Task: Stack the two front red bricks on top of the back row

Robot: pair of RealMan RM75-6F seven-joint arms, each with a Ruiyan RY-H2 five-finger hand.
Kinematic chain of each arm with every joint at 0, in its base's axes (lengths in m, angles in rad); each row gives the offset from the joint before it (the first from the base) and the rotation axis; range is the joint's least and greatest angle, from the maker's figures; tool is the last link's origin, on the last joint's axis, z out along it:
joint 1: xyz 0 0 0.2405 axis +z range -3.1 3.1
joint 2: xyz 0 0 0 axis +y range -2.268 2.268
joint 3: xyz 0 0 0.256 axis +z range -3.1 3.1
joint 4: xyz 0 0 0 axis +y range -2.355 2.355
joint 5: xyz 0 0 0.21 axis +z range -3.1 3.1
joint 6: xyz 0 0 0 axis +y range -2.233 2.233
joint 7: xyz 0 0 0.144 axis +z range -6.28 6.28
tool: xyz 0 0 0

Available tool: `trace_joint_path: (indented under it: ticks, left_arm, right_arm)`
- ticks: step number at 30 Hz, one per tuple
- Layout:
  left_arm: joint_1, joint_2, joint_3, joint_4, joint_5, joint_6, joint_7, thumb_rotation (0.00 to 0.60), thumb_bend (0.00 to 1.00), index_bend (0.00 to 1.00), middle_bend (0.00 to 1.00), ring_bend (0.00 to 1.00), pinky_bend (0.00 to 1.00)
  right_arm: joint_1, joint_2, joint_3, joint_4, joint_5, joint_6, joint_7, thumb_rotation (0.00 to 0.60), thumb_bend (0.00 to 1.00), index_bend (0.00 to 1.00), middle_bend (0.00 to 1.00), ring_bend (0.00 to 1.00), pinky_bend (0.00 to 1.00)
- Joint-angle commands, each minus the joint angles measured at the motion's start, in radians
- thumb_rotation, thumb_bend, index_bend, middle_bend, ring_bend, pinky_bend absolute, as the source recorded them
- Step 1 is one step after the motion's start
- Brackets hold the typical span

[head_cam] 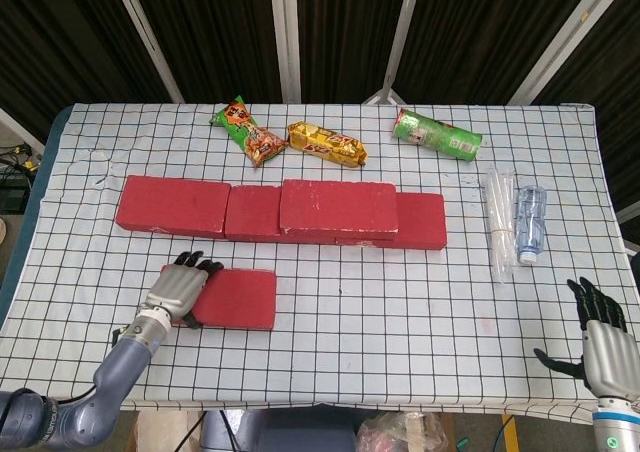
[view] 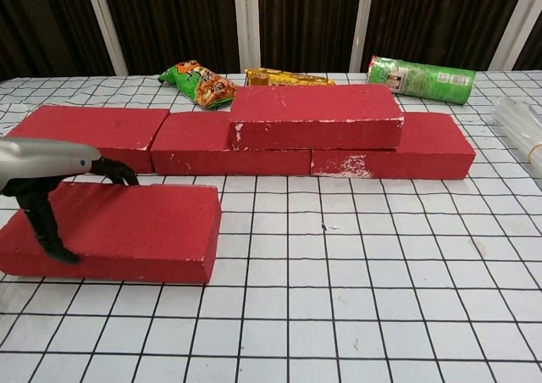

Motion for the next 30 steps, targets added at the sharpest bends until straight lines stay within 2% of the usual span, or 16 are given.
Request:
trace_joint_path:
  ticks: [1,7,12,22,26,30]
  left_arm:
    - [-0.001,0.012,-0.005,-0.008,-0.001,0.001,-0.005,0.600,0.02,0.25,0.17,0.00,0.00]
    - [-0.010,0.054,-0.023,-0.025,-0.028,-0.034,-0.038,0.600,0.04,0.25,0.17,0.00,0.00]
    - [-0.038,0.132,-0.043,-0.055,-0.061,-0.077,-0.050,0.600,0.04,0.25,0.17,0.00,0.00]
    - [-0.191,0.321,-0.080,-0.012,-0.218,-0.248,0.001,0.600,0.04,0.26,0.17,0.00,0.00]
    - [-0.212,0.361,-0.097,0.034,-0.193,-0.328,-0.040,0.600,0.04,0.26,0.18,0.00,0.00]
    - [-0.210,0.362,-0.109,0.108,-0.114,-0.411,-0.102,0.600,0.04,0.27,0.18,0.00,0.00]
  right_arm:
    - [-0.001,0.001,0.001,0.001,0.001,0.002,0.002,0.600,0.13,0.07,0.00,0.00,0.00]
    - [-0.001,0.002,0.000,0.001,0.001,0.002,0.002,0.600,0.13,0.07,0.00,0.00,0.00]
    - [-0.003,0.002,0.000,0.001,0.000,0.007,0.000,0.600,0.13,0.07,0.00,0.00,0.00]
    - [0.005,-0.026,0.035,0.017,0.081,0.021,-0.050,0.600,0.13,0.07,0.00,0.00,0.00]
    - [0.007,-0.039,0.051,0.022,0.117,0.032,-0.076,0.600,0.13,0.07,0.00,0.00,0.00]
    - [0.011,-0.051,0.064,0.026,0.149,0.040,-0.101,0.600,0.13,0.07,0.00,0.00,0.00]
